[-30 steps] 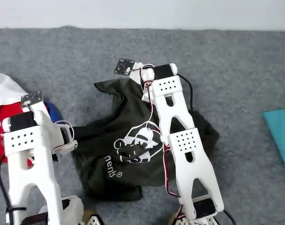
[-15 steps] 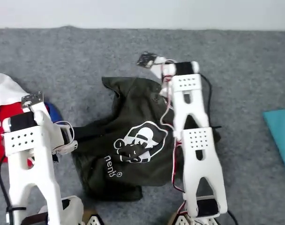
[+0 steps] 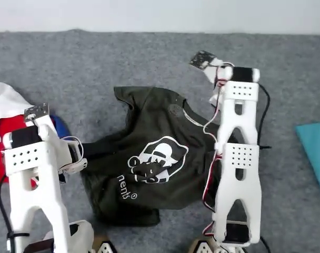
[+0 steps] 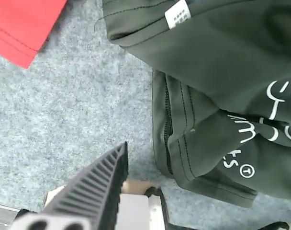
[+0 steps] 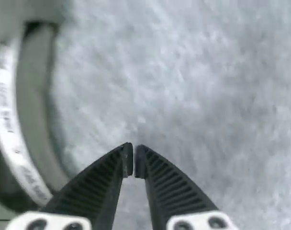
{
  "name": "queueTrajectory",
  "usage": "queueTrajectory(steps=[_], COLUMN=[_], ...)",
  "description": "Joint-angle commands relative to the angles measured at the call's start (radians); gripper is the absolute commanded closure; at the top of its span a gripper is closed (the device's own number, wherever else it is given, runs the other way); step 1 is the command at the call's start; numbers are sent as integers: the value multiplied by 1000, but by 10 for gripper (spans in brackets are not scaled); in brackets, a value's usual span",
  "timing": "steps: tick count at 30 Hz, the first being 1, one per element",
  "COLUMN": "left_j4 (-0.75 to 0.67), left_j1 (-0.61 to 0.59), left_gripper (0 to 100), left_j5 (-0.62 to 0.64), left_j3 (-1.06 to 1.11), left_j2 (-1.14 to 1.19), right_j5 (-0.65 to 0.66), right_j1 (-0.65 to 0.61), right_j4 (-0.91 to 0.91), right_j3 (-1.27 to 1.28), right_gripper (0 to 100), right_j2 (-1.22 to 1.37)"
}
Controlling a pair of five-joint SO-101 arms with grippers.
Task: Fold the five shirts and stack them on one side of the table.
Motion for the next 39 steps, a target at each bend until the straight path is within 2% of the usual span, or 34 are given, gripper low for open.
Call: queueTrajectory(steps=[1, 4, 6, 11, 18, 21, 27, 29, 39], left_j4=[31, 31, 31, 31, 31, 31, 31, 31, 31], left_j1=[-5, -5, -5, -5, -5, -5, -5, -5, -5], left_gripper=[380, 380, 380, 380, 380, 380, 380, 380, 380], left_j5=[-6, -6, -6, -6, -6, -6, -6, -6, -6], left_j3=[-4, -4, -4, -5, -8, -10, -4, -4, -4], left_j2=[-29, -31, -31, -31, -31, -31, -31, -31, -31], right_j5=[-21, -41, -44, -46, -43, -43, -41, -41, -41], right_j1=[-74, -147, -200, -292, -291, -289, -288, -278, -179], right_j4=[30, 58, 64, 24, -64, -58, -59, -67, -97], right_j3=[-57, -72, -71, -48, 18, 23, 15, 15, 14], right_gripper=[775, 622, 587, 634, 648, 722, 998, 969, 989], right_j2=[-84, -97, -102, -82, -16, -2, -7, -7, -7])
